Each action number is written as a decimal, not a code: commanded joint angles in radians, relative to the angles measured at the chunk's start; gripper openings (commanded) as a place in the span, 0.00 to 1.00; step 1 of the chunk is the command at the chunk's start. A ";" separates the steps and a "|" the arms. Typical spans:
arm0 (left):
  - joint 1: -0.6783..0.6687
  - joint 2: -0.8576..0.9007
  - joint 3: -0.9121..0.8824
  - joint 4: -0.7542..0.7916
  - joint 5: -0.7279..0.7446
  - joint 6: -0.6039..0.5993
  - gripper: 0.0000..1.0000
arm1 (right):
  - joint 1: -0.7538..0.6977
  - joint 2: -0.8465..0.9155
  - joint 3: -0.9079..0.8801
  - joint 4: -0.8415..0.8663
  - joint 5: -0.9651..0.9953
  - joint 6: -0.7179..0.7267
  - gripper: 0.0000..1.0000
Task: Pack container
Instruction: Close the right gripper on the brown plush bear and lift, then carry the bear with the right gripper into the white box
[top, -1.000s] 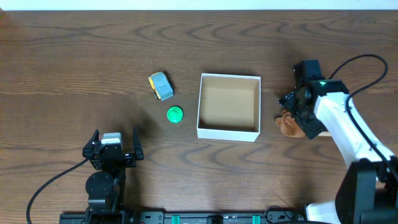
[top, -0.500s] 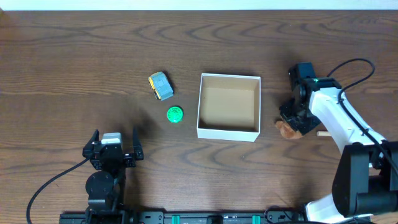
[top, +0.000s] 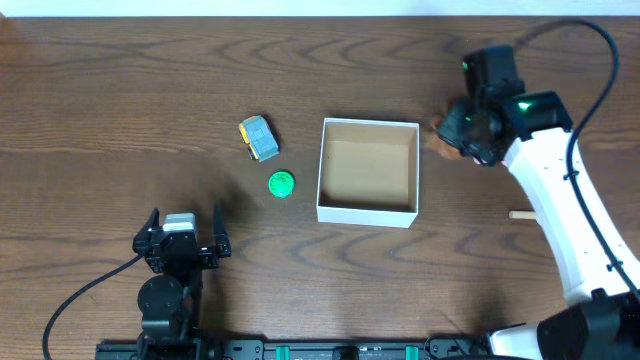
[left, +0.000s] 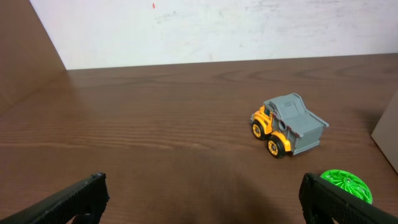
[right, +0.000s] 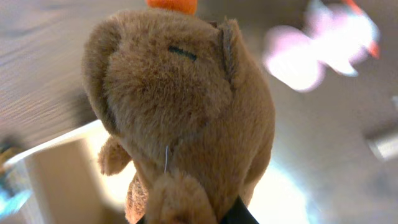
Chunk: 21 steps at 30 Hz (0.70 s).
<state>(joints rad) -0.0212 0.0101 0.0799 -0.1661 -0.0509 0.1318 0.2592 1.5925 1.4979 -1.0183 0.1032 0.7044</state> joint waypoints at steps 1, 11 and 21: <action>0.005 -0.006 -0.029 -0.008 0.016 0.010 0.98 | 0.087 -0.016 0.057 0.034 0.001 -0.189 0.01; 0.005 -0.006 -0.029 -0.008 0.016 0.010 0.98 | 0.275 0.048 0.059 0.012 0.005 -0.211 0.01; 0.005 -0.006 -0.029 -0.008 0.016 0.010 0.98 | 0.304 0.216 0.059 -0.060 0.005 -0.117 0.01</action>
<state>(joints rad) -0.0212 0.0101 0.0799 -0.1661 -0.0509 0.1318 0.5579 1.7695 1.5425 -1.0592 0.0978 0.5285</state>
